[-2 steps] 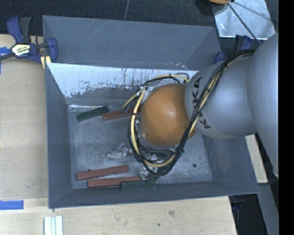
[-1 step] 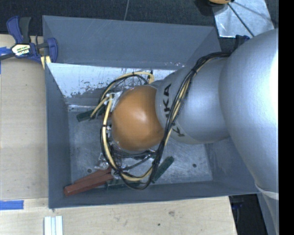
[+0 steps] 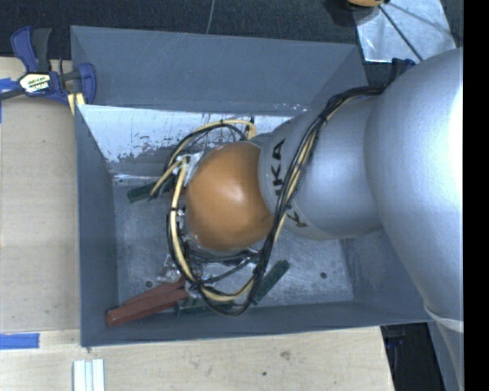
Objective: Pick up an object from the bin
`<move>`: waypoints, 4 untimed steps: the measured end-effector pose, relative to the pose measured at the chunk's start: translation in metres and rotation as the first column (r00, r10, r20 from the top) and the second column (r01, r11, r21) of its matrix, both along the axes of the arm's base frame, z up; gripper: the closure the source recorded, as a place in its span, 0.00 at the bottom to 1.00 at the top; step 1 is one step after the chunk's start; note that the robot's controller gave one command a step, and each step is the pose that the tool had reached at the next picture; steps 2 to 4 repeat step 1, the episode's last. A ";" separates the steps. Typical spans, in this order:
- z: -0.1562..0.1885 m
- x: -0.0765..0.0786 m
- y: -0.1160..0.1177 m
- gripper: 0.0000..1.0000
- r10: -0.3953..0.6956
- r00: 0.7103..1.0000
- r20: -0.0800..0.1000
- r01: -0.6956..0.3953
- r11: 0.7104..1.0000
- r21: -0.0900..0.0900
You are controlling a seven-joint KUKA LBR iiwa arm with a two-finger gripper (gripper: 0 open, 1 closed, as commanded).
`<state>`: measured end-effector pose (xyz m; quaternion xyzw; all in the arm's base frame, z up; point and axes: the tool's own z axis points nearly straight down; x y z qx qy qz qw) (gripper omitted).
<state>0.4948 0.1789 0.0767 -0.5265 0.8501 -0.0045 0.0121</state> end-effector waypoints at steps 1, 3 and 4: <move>0.125 0.011 -0.015 1.00 0.051 0.998 -0.023 -0.051 0.999 -0.003; 0.125 0.011 -0.015 1.00 0.051 0.998 -0.023 -0.051 0.999 -0.003; 0.125 0.011 -0.015 1.00 0.051 0.998 -0.023 -0.051 0.999 -0.003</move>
Offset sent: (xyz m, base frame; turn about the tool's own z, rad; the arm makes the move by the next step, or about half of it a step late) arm 0.0000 0.0000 0.0000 0.0000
